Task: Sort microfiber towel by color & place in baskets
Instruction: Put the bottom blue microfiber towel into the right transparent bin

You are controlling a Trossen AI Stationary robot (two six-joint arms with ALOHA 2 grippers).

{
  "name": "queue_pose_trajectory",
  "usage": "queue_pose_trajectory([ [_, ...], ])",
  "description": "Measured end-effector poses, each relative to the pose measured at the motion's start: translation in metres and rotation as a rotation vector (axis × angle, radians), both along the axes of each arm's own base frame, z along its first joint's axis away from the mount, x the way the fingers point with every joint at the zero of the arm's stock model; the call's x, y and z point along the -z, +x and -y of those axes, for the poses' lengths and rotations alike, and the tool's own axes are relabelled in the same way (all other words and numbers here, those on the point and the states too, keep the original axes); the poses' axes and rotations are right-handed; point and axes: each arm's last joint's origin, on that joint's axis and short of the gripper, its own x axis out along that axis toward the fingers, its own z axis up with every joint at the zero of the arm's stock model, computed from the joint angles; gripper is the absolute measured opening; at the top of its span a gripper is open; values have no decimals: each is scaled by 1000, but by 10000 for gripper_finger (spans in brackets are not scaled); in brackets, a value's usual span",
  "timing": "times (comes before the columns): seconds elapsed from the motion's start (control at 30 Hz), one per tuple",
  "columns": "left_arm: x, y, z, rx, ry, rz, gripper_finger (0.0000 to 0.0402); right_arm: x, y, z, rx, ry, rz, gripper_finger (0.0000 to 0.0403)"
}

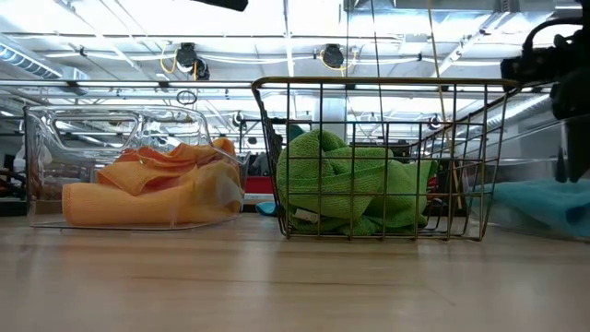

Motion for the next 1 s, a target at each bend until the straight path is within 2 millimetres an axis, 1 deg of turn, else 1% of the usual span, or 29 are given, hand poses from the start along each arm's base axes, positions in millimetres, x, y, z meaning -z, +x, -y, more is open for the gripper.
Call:
queue_pose_trajectory([
  [0.17,0,0,0,0,0,2,212,2,-5,3,-147,-38,-101,1],
  [0.3,0,0,0,1,0,2,212,9,-8,8,-235,-62,-153,0],
  [0.5,0,0,0,2,3,-4,212,16,-8,10,-239,-47,-143,0],
  [1.0,0,0,1,14,-6,-7,212,16,-7,9,-239,-39,-137,0],
])
